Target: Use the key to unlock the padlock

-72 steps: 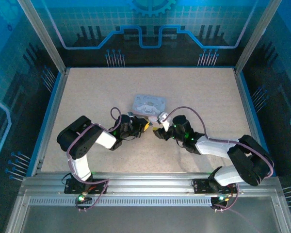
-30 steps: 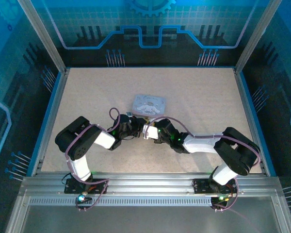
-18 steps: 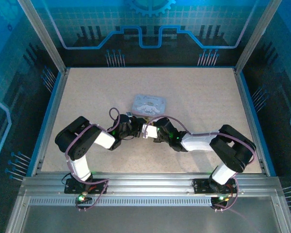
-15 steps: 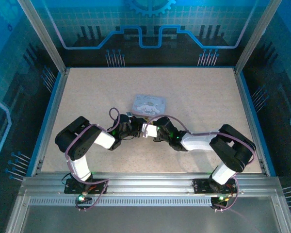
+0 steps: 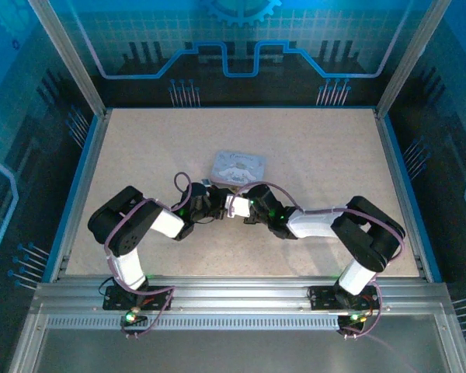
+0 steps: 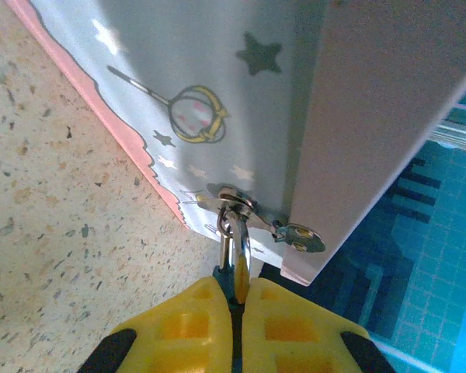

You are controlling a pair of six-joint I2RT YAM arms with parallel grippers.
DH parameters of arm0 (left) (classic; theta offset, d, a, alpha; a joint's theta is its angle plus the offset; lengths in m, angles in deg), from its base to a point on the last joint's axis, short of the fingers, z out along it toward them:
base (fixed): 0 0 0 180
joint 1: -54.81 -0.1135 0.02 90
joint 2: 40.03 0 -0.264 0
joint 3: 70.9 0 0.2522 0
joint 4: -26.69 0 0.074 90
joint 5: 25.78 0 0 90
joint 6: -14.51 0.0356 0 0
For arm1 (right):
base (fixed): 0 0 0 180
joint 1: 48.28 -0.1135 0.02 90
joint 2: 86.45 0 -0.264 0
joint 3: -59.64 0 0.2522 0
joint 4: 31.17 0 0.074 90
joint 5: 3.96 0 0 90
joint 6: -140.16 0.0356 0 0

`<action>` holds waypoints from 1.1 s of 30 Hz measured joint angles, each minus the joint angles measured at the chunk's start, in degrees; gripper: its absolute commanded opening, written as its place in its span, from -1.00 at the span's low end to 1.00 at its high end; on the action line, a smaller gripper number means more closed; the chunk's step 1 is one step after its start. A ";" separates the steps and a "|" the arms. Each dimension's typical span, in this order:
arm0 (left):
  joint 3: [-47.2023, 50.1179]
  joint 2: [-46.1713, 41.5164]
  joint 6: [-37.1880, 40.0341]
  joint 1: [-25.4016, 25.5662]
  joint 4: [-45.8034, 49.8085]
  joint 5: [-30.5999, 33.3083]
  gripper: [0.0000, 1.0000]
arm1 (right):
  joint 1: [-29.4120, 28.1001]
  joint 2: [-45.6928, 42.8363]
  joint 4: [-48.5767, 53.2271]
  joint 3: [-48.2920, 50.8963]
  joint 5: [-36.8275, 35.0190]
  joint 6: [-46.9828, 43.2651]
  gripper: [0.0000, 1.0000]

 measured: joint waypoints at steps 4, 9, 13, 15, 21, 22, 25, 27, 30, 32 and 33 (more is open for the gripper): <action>0.00 0.04 0.00 -0.22 -0.07 0.04 -1.00 | 0.26 0.33 -0.37 -0.33 0.07 0.04 -0.81; 0.00 0.04 -0.22 -0.57 -0.44 0.15 -1.00 | 0.68 0.24 0.04 -0.94 1.05 2.29 -1.00; 0.00 0.04 -0.94 -0.63 -1.01 0.37 -1.00 | 1.33 -0.13 2.62 -2.45 2.69 6.34 -1.00; 0.07 0.04 -1.20 -0.63 -1.29 0.52 -1.00 | 1.46 -0.17 4.02 -3.21 3.28 8.96 -1.00; 0.70 0.04 -1.46 -0.74 -2.19 0.68 -1.00 | 1.79 -0.17 5.81 -4.15 5.18 19.52 -1.00; 0.70 0.04 -1.46 -0.74 -2.19 0.68 -1.00 | 1.99 -0.17 5.81 -4.15 5.73 21.53 -1.00; 0.70 0.04 -1.46 -0.76 -2.21 0.68 -1.00 | 3.02 -0.17 5.64 -4.13 8.41 27.78 -1.00; 0.70 0.04 -1.44 -0.83 -2.34 0.70 -0.95 | 3.45 -0.15 5.42 -4.11 9.73 30.64 -1.00; 0.74 0.04 -1.25 -0.87 -2.29 0.70 -0.78 | 3.65 0.02 4.98 -3.87 10.40 33.20 -1.00; 0.98 0.04 -0.96 -0.87 -2.19 0.68 -0.71 | 3.65 0.07 4.44 -3.39 10.58 33.94 -1.00; 1.09 0.04 -0.83 -0.85 -2.10 0.66 -0.67 | 3.65 0.07 4.04 -3.06 10.62 34.23 -1.00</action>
